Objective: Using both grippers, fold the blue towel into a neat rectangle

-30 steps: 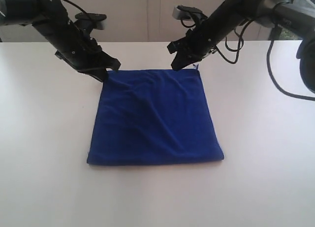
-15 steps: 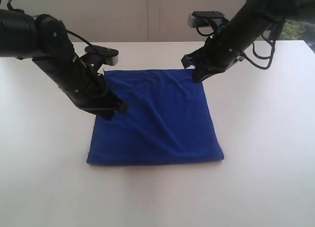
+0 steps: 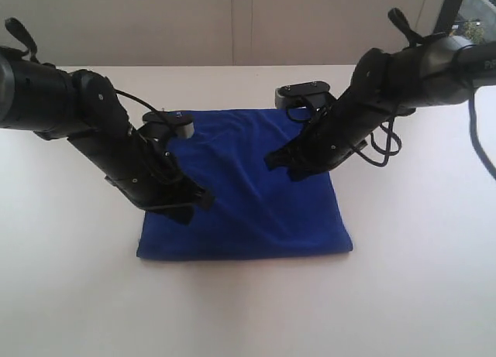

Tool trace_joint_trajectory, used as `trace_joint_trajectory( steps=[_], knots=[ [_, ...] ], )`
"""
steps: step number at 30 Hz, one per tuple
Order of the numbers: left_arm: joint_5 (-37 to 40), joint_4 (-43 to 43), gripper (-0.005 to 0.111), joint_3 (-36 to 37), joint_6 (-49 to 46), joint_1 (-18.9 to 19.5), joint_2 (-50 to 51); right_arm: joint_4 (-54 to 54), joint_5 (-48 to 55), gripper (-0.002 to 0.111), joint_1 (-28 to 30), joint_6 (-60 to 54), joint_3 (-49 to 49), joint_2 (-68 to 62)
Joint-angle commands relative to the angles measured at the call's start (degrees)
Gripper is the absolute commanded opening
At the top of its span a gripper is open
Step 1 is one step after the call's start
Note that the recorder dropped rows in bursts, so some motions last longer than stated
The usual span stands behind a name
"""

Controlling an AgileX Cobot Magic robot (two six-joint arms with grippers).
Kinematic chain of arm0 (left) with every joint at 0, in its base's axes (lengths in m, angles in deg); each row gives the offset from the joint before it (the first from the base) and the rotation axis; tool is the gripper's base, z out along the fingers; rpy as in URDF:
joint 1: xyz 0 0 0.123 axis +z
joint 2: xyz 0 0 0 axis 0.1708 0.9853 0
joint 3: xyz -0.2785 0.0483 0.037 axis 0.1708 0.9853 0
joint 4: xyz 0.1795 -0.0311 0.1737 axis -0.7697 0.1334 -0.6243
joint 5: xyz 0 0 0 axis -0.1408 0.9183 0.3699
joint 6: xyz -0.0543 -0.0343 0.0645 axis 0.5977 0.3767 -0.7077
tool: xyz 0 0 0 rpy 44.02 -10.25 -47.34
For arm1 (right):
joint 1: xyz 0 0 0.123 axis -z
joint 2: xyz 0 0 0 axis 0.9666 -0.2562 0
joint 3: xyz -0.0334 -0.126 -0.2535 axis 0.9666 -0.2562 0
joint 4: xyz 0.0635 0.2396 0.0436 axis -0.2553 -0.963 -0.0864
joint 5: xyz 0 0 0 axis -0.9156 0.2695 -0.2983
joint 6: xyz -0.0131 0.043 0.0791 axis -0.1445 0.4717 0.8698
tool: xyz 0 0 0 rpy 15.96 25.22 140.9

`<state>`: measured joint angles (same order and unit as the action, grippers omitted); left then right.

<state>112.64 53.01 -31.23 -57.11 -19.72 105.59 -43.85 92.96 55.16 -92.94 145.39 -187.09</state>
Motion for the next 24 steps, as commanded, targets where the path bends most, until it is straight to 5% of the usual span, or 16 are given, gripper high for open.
trace_joint_trajectory(
  steps=[1,24],
  knots=[
    [0.5,0.8,0.000,1.3,-0.4,-0.4,1.7,-0.5,-2.0,0.000,-0.1,0.3,-0.2,-1.3],
    [0.4,0.0,0.000,1.9,-0.4,-0.4,3.5,11.5,-2.6,0.000,0.0,12.3,-0.2,-3.0]
  ],
)
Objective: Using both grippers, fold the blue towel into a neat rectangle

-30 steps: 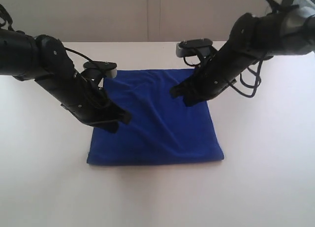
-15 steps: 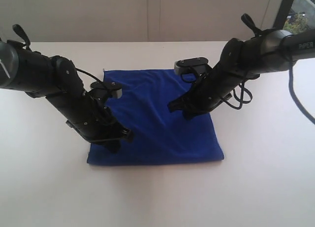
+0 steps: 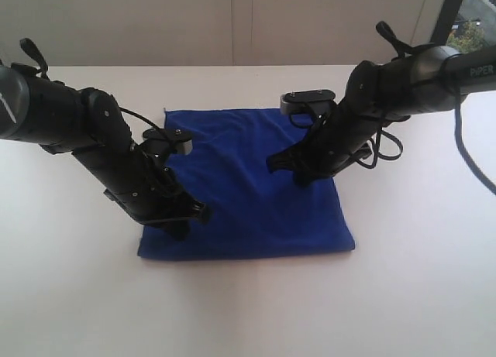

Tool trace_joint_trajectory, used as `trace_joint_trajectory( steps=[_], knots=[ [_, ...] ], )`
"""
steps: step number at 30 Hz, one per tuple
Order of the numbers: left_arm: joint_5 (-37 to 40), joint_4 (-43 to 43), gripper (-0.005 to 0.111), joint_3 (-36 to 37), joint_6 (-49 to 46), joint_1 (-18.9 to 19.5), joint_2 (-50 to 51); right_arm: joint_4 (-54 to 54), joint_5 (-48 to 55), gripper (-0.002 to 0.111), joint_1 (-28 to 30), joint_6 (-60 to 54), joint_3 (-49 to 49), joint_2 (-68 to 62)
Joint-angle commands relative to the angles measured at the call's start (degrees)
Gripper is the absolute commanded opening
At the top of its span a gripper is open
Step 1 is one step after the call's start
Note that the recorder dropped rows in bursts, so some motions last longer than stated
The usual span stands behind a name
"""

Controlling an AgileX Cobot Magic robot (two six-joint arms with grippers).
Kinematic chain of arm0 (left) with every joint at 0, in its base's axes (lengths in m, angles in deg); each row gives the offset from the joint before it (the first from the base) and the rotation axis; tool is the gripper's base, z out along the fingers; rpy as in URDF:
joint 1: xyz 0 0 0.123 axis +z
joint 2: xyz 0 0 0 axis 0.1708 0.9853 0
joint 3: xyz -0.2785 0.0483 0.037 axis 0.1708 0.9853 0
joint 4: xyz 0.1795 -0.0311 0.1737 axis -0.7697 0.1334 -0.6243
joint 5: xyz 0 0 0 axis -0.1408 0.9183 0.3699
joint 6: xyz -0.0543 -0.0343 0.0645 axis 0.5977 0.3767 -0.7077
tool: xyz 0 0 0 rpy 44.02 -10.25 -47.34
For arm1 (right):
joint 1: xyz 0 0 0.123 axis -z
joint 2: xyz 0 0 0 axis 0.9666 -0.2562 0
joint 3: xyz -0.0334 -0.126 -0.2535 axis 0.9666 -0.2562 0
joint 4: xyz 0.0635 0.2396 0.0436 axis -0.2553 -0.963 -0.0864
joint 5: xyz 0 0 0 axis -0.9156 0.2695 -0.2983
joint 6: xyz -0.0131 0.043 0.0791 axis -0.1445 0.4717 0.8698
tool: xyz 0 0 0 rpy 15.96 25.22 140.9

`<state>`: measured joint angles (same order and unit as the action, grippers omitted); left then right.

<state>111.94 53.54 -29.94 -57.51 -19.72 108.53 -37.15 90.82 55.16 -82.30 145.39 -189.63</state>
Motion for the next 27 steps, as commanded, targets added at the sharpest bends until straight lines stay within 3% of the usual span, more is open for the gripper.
trace_joint_trajectory(
  steps=[1,21,27],
  knots=[
    [1.1,-0.5,0.000,0.6,0.0,-0.4,0.6,5.3,-0.6,0.000,0.0,1.7,-0.2,-0.4],
    [1.4,-0.7,0.000,0.6,-0.1,-0.4,0.6,5.2,0.2,0.000,0.0,1.9,-0.1,6.7],
    [1.4,-0.7,0.000,0.6,-1.3,-0.4,0.6,5.4,0.6,0.000,0.0,1.9,-0.3,0.8]
  ],
)
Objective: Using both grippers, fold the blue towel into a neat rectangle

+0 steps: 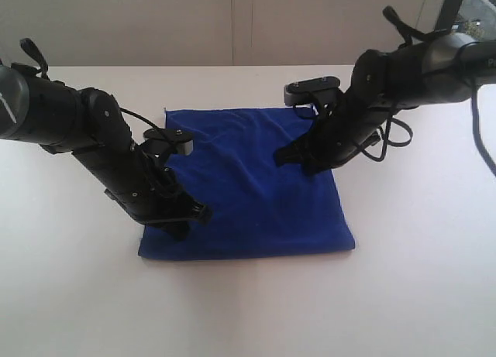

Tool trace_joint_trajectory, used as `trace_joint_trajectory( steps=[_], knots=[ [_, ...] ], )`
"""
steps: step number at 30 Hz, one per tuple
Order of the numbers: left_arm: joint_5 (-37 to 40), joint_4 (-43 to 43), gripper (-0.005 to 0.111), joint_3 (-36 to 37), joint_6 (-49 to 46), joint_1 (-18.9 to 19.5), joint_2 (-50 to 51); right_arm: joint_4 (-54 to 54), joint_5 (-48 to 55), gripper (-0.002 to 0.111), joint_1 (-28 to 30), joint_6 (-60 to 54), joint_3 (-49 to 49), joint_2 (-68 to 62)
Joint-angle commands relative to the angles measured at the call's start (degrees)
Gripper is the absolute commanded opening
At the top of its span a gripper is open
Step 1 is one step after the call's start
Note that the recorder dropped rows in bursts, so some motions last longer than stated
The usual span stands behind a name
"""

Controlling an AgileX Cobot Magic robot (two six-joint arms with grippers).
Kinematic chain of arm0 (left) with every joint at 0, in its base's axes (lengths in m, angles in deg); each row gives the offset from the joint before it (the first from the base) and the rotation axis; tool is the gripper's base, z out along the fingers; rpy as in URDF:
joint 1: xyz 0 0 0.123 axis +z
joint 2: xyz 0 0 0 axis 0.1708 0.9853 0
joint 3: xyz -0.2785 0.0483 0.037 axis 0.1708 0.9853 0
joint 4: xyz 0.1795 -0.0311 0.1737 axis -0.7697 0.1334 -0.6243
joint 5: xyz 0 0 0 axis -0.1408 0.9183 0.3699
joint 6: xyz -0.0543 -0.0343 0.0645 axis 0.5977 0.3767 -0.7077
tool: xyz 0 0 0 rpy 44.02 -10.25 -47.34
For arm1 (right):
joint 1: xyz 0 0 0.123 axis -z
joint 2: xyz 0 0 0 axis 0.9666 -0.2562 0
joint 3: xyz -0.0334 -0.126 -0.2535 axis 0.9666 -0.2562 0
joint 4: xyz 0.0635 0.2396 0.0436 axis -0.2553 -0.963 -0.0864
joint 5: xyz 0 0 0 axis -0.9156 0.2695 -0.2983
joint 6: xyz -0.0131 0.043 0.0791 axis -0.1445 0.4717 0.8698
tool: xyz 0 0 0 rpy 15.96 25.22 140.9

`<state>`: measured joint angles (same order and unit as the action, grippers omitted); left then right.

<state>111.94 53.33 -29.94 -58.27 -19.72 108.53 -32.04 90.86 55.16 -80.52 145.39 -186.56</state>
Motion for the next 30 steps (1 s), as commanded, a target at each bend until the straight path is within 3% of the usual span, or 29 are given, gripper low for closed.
trace_joint_trajectory(
  steps=[1,8,15,20,25,30],
  knots=[
    [1.4,-0.5,0.000,0.6,-0.6,-0.4,0.6,0.2,0.9,0.000,0.0,0.2,-0.3,-2.6],
    [1.5,-0.5,0.000,0.5,-3.3,-0.4,-0.8,1.5,3.0,0.000,0.0,0.9,-0.2,0.6],
    [3.6,-3.4,0.000,-0.3,-7.0,-0.3,-10.8,1.5,9.3,0.000,0.0,-0.2,-0.2,10.3],
    [10.7,-4.5,0.000,0.0,-5.9,-0.3,-13.6,-1.8,13.2,0.000,-0.8,0.4,-4.6,13.7],
    [11.2,-1.1,0.000,5.8,-5.9,-0.6,-13.5,-4.8,10.1,0.000,-5.3,0.4,-13.0,14.1],
    [5.2,-0.2,0.000,10.4,-6.0,-1.1,-13.5,-5.7,5.0,0.000,-8.0,0.4,-16.9,14.1]
  ],
)
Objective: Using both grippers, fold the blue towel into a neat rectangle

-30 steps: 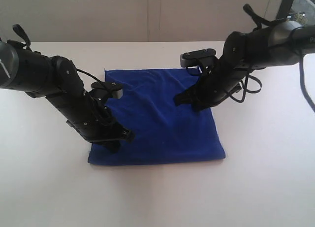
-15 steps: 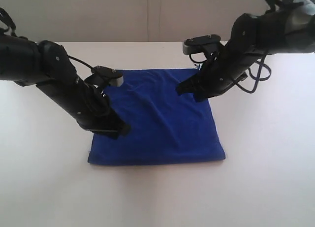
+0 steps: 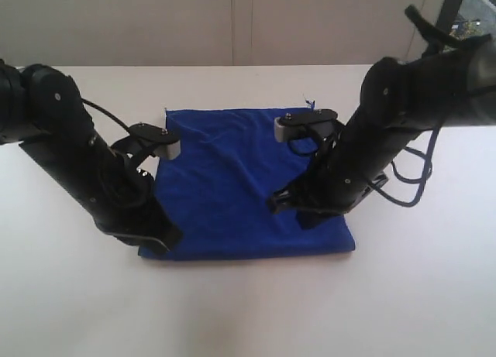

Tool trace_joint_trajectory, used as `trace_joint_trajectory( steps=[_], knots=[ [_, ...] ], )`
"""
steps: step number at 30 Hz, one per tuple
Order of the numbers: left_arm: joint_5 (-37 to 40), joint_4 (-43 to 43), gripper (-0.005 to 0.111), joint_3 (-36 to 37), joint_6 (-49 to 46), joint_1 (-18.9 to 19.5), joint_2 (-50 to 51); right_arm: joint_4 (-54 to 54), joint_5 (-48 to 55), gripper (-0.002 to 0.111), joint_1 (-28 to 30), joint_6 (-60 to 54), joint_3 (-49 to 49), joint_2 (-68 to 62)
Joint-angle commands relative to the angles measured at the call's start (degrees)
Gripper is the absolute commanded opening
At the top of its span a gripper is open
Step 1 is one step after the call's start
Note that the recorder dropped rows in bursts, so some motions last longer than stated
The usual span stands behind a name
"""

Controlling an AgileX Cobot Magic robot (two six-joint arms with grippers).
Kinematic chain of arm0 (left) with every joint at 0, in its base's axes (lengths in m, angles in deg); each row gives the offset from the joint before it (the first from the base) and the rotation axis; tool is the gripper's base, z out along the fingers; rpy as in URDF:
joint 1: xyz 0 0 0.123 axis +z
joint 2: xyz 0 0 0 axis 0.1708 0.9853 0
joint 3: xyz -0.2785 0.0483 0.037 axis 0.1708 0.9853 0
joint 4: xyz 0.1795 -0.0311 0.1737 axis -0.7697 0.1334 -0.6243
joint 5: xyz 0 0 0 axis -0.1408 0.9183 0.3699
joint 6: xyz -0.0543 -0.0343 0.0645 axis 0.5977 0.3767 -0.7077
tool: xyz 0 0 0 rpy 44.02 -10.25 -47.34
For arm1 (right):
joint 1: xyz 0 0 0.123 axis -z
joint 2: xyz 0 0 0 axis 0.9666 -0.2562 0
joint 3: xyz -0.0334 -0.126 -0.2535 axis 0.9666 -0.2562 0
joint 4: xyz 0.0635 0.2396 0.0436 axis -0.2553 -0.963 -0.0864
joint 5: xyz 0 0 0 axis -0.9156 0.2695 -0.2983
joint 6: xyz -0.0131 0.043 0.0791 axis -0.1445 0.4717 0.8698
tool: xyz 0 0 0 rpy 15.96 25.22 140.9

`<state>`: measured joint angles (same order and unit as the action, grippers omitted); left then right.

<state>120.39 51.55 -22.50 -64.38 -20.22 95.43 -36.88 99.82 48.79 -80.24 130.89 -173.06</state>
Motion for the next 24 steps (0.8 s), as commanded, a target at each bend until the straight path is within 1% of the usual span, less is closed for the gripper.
trace_joint_trajectory(
  steps=[1,2,10,17,24],
  knots=[
    [-4.7,1.5,0.000,3.6,0.1,-0.6,-0.4,-0.9,-4.5,0.000,-1.7,0.2,-2.6,0.6],
    [-7.5,2.1,0.000,4.3,0.1,-0.6,-0.4,-1.0,-5.6,0.000,-1.7,0.2,-2.9,0.6],
    [-14.9,4.4,0.000,4.3,0.2,-0.6,-0.1,-1.6,-9.5,0.000,-1.7,1.5,-2.9,0.3],
    [-14.7,4.4,0.000,4.3,0.2,-0.6,4.3,-1.5,-9.8,0.000,-1.7,1.5,-3.0,-2.7],
    [-14.8,3.8,0.000,4.3,-0.1,-0.6,5.0,-1.3,-9.8,0.000,-1.6,1.5,-3.0,-2.7]
  ],
)
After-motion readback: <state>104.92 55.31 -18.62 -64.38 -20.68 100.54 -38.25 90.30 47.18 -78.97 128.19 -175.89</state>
